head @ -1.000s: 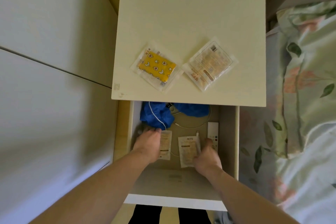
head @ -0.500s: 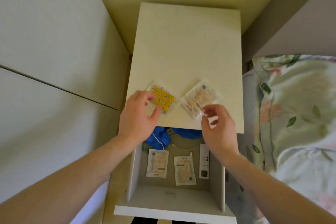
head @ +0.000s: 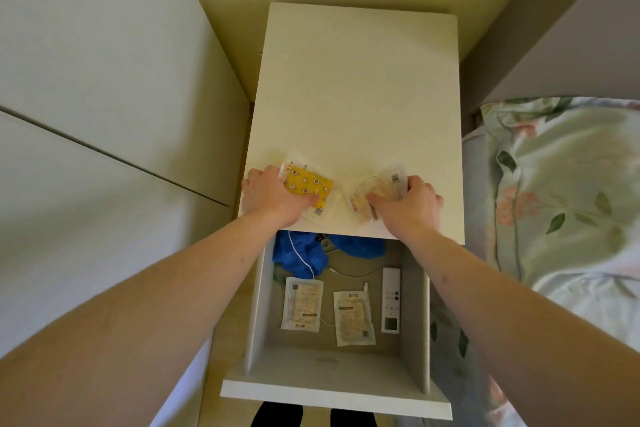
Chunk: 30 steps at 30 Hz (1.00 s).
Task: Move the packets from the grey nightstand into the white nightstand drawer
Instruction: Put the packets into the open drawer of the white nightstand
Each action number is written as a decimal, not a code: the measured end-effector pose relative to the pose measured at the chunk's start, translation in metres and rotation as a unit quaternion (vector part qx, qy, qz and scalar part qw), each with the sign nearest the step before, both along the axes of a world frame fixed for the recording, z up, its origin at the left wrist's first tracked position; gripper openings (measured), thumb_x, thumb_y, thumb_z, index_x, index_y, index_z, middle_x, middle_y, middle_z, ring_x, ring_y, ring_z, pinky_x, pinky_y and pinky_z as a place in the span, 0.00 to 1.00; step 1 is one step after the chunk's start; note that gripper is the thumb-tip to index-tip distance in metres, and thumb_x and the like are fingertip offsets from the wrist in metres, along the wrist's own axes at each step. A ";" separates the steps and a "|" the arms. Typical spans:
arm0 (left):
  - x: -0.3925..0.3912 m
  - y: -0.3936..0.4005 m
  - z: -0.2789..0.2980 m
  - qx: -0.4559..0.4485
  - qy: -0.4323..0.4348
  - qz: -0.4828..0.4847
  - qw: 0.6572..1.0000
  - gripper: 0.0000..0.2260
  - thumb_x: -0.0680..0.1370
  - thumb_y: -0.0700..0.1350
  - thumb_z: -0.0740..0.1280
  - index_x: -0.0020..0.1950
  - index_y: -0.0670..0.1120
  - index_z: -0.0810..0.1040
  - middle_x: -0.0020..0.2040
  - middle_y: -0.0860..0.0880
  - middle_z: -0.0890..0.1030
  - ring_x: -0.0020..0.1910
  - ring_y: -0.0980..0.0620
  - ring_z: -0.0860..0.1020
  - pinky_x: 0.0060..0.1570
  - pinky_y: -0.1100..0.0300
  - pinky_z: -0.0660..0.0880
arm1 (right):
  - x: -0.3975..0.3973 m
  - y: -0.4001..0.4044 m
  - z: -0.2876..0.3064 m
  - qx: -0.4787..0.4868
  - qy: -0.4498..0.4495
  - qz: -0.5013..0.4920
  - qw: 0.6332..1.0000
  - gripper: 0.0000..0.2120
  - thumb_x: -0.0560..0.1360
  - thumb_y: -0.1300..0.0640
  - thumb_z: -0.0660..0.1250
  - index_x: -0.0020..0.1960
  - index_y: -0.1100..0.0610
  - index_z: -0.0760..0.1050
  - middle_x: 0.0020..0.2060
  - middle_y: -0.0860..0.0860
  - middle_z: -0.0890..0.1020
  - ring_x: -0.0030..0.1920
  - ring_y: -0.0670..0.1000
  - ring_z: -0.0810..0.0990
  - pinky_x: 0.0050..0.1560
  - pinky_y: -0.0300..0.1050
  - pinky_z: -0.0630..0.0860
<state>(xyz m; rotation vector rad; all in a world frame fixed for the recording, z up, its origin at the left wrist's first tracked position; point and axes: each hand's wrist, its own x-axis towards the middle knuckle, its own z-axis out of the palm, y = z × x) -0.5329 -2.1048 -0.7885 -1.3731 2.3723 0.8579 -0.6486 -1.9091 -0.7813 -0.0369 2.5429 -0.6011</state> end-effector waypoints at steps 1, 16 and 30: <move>0.004 0.000 0.000 0.002 0.014 -0.010 1.000 0.35 0.66 0.65 0.78 0.65 0.48 0.73 0.60 0.47 0.74 0.62 0.46 0.73 0.57 0.51 0.75 | 0.003 0.003 0.002 0.000 -0.007 0.016 1.000 0.33 0.71 0.39 0.75 0.68 0.54 0.71 0.61 0.52 0.76 0.64 0.57 0.70 0.63 0.57 0.74; 0.154 0.088 -0.056 0.120 -0.015 -0.240 0.963 0.11 0.82 0.46 0.66 0.64 0.54 0.77 0.59 0.57 0.75 0.55 0.55 0.78 0.53 0.59 0.79 | 0.124 0.120 -0.061 0.021 -0.220 0.167 0.961 0.05 0.83 0.52 0.63 0.54 0.46 0.78 0.47 0.46 0.82 0.46 0.46 0.80 0.52 0.48 0.82; 0.134 0.093 -0.122 0.096 -0.194 -0.275 0.937 0.28 0.74 0.42 0.75 0.72 0.50 0.70 0.64 0.48 0.75 0.63 0.47 0.75 0.66 0.51 0.74 | 0.145 0.093 -0.121 0.107 -0.280 0.218 0.929 0.26 0.81 0.57 0.64 0.77 0.45 0.64 0.63 0.56 0.77 0.59 0.56 0.78 0.60 0.50 0.79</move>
